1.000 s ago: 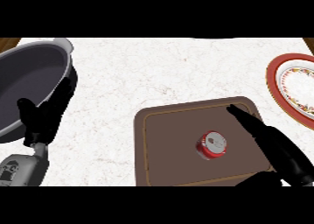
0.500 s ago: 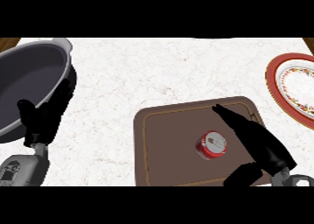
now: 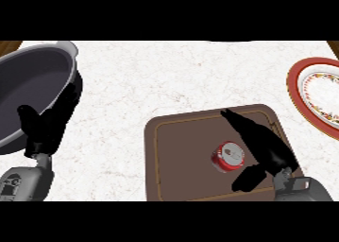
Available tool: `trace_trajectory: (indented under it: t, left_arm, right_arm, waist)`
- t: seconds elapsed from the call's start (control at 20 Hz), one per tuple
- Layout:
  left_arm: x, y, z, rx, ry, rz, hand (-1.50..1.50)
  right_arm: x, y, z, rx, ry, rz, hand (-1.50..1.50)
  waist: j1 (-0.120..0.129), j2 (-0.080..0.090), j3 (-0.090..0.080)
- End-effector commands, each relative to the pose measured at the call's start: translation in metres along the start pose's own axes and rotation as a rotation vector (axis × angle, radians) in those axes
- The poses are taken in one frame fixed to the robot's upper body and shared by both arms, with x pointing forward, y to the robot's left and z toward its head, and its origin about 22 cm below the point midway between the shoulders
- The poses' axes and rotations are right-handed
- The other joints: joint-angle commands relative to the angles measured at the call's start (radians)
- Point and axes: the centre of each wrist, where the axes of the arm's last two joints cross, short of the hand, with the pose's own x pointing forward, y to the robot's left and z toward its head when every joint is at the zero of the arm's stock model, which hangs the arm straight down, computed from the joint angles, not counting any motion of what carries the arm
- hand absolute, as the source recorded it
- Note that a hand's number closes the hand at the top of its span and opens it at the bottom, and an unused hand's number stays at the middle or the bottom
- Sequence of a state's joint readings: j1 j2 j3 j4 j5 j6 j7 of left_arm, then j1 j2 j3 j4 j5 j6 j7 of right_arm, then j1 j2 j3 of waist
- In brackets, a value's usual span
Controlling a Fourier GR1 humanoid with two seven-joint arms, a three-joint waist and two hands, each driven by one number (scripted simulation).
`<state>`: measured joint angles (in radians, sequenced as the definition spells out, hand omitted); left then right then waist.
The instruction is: Pick the can from the tray and place it in the plate
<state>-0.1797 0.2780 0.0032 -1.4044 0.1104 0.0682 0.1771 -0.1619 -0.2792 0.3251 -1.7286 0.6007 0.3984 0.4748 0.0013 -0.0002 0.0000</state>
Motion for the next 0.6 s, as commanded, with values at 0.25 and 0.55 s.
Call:
trace_trajectory:
  t: [0.25, 0.55]
  left_arm:
    - [-0.012, -0.014, 0.023, -0.009, 0.005, 0.001, 0.0]
    - [0.004, 0.007, -0.002, 0.007, -0.004, 0.004, 0.0]
  right_arm:
    - [-0.002, 0.025, -0.011, 0.115, -0.03, 0.05, 1.5]
    - [0.017, 0.029, -0.018, 0.115, -0.114, 0.081, 1.5]
  waist:
    - [0.003, -0.001, 0.0]
    - [-0.001, 0.0, 0.0]
